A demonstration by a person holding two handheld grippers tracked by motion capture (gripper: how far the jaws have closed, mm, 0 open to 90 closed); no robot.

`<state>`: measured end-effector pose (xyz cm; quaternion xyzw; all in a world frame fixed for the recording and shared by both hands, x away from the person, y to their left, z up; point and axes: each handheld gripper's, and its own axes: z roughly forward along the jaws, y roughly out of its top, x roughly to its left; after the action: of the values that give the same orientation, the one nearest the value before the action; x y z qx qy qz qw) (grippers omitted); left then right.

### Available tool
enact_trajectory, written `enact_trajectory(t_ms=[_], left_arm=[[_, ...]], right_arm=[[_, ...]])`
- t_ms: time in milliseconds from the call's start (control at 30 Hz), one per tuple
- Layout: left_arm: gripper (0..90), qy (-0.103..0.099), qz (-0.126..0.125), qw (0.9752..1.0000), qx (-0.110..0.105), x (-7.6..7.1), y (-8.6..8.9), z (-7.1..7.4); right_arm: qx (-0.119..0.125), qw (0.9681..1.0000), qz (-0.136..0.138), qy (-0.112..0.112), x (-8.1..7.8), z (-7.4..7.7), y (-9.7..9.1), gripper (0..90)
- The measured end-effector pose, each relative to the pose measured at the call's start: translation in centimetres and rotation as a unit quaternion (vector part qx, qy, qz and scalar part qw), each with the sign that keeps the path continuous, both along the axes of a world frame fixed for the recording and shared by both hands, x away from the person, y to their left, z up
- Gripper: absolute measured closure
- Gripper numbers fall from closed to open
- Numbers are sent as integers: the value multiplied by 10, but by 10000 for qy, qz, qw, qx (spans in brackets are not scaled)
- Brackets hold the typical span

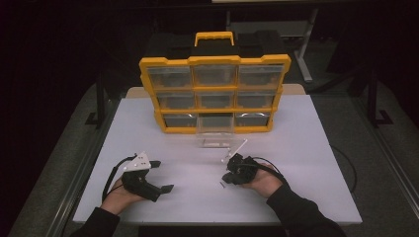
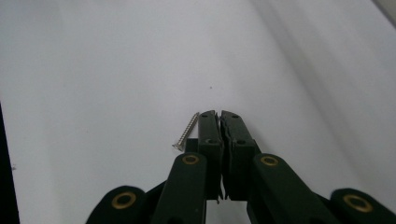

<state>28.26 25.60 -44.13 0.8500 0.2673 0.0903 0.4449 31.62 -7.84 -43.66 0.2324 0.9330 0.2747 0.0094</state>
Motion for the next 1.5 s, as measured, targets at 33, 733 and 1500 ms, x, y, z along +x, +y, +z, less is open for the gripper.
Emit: enact_trajectory(t_ms=[33, 733, 1500], left_arm=[[0, 2, 1, 10000, -3, 0, 0, 0], [0, 17, 5, 10000, -3, 1, 0, 0], [0, 53, 26, 10000, -20, 1, 0, -1]], right_arm=[[18, 10000, -3, -7, 1, 1, -1, 859], [318, 9991, -162, -207, 15, 38, -12, 859], [549, 9973, -295, -382, 37, 77, -12, 862]])
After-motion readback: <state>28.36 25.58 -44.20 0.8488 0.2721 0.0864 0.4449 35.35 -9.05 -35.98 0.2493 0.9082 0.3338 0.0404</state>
